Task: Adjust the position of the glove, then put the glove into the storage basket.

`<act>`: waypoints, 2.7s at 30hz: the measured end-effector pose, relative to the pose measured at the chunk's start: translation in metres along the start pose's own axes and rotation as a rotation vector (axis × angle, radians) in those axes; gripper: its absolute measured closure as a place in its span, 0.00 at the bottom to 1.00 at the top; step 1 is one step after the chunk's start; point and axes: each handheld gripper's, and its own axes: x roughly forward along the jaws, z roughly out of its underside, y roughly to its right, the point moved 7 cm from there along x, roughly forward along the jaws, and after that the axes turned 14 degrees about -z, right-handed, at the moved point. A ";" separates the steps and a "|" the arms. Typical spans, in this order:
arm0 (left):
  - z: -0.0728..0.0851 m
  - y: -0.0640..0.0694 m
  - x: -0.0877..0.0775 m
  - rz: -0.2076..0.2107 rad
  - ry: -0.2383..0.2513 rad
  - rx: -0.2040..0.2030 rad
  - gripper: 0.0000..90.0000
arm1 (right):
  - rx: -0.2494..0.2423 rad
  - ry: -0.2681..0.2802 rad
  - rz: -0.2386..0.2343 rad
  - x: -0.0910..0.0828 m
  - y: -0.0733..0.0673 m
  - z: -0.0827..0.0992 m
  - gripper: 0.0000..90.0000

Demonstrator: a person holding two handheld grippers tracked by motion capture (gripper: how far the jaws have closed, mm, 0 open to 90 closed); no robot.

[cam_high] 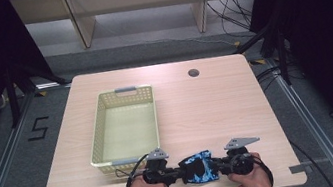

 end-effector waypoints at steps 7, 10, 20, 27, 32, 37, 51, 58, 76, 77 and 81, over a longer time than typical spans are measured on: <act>0.000 -0.002 -0.013 0.011 0.006 -0.017 0.93 | -0.020 0.014 -0.018 0.000 -0.012 -0.004 0.88; 0.000 -0.002 -0.020 -0.001 0.018 -0.003 0.93 | -0.025 0.025 -0.030 0.000 -0.020 -0.006 0.88; 0.002 -0.014 -0.047 0.003 0.033 -0.012 0.92 | -0.060 0.055 -0.071 0.003 -0.046 -0.020 0.89; 0.004 -0.024 -0.065 -0.001 0.035 -0.014 0.92 | -0.107 0.059 -0.108 0.011 -0.065 -0.030 0.89; 0.003 -0.025 -0.081 -0.010 0.041 0.009 0.92 | -0.106 0.060 -0.142 0.014 -0.077 -0.035 0.89; 0.000 -0.025 -0.096 -0.014 0.054 0.033 0.92 | -0.145 0.056 -0.156 0.016 -0.089 -0.042 0.89; -0.013 -0.038 -0.130 -0.052 0.067 0.034 0.92 | -0.208 0.048 -0.188 0.023 -0.108 -0.068 0.89; -0.028 -0.055 -0.151 -0.099 0.087 0.034 0.92 | -0.244 0.047 -0.193 0.031 -0.119 -0.098 0.89; -0.052 -0.125 -0.166 -0.208 0.065 -0.024 0.92 | -0.226 -0.022 -0.165 0.082 -0.107 -0.169 0.89; -0.052 -0.128 -0.165 -0.204 0.059 -0.033 0.92 | -0.224 -0.024 -0.162 0.087 -0.105 -0.172 0.89; -0.051 -0.145 -0.158 -0.220 0.036 -0.068 0.92 | -0.198 -0.059 -0.149 0.103 -0.096 -0.180 0.89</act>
